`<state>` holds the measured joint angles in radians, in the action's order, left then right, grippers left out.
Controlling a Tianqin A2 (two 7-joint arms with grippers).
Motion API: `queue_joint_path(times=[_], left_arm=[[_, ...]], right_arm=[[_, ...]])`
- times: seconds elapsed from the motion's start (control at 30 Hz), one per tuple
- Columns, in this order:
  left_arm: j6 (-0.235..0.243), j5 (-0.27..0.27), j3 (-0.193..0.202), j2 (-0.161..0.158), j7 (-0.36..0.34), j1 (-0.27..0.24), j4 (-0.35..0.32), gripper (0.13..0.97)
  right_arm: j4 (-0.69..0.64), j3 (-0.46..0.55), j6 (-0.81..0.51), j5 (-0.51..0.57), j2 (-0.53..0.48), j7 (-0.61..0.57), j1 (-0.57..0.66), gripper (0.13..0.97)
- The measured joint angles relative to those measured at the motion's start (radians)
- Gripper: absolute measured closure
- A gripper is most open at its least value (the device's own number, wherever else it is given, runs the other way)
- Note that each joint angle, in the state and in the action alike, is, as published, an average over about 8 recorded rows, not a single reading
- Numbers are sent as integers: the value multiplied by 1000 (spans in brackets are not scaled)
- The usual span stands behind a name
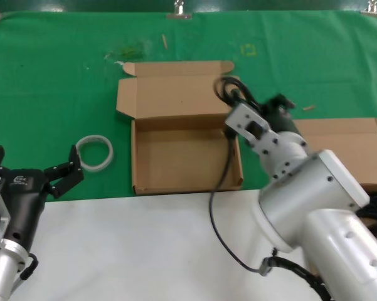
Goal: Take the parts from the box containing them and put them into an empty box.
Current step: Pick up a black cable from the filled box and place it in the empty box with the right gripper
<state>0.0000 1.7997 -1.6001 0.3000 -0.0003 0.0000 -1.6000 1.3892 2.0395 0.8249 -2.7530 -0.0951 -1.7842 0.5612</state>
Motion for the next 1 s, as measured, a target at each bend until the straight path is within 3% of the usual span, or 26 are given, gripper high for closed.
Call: queue_joint_path(times=[0.53, 0.77, 1.0], left_arm=[[0, 0, 0, 0, 0, 0, 0, 132], [0, 0, 0, 0, 0, 0, 0, 132], [0, 0, 0, 0, 0, 0, 0, 132]], right_arm=[[-112, 495, -426, 0, -13, 707, 221, 949], [-98, 666, -474, 0, -25, 978, 278, 951], [-67, 707, -439, 0, -34, 1070, 257, 951]])
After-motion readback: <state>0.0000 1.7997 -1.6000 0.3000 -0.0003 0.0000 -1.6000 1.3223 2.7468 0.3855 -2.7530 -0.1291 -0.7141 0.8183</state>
